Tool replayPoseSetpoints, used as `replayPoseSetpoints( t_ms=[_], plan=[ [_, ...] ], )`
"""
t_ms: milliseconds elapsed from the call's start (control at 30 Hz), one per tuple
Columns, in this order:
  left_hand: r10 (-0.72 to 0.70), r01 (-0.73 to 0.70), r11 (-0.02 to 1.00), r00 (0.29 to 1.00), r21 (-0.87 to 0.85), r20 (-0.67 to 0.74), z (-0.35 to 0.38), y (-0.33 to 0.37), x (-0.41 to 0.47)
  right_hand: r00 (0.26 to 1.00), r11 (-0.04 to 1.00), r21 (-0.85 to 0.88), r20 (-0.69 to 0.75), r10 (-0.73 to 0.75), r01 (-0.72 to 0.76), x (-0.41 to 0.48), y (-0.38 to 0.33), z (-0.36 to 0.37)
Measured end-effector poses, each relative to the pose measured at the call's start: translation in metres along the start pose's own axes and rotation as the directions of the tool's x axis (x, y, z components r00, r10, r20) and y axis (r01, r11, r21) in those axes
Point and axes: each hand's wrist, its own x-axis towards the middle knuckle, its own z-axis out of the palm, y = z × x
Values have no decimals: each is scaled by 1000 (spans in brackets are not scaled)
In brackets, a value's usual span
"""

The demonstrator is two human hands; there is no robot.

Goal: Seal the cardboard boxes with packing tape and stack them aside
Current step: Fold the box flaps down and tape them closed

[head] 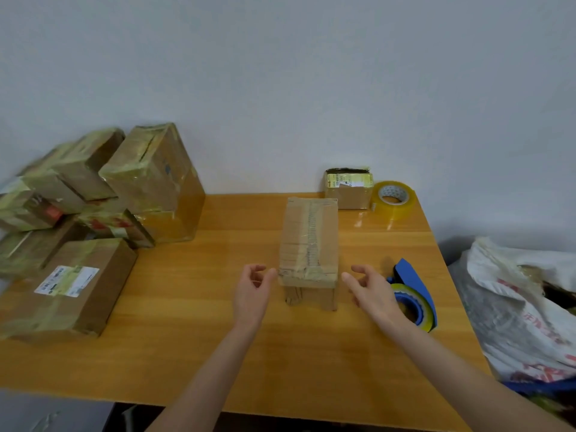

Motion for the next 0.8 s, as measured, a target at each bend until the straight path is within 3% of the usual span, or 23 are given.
replayPoseSetpoints(
  t_ms=[233,367,433,533,667,800],
  plan=[
    [-94,110,980,990,-168,101,10,-1,2,998,981,186,14,-56,52,-7,-10,17],
    [-62,85,978,990,-189,126,16,-6,8,998,975,211,-32,-62,68,-2,-7,21],
    [-17,33,991,993,-133,119,19,-7,10,994,987,127,-54,-95,101,1,-6,22],
    [54,-55,998,993,8,105,21,-4,11,986,978,-159,-72,-151,138,5,-7,21],
    [136,-167,954,981,247,137,21,3,13,979,850,-503,-36,-202,157,13,-14,16],
    [160,-221,886,971,409,179,30,8,26,983,813,-562,1,-185,154,18,-25,21]
  ],
)
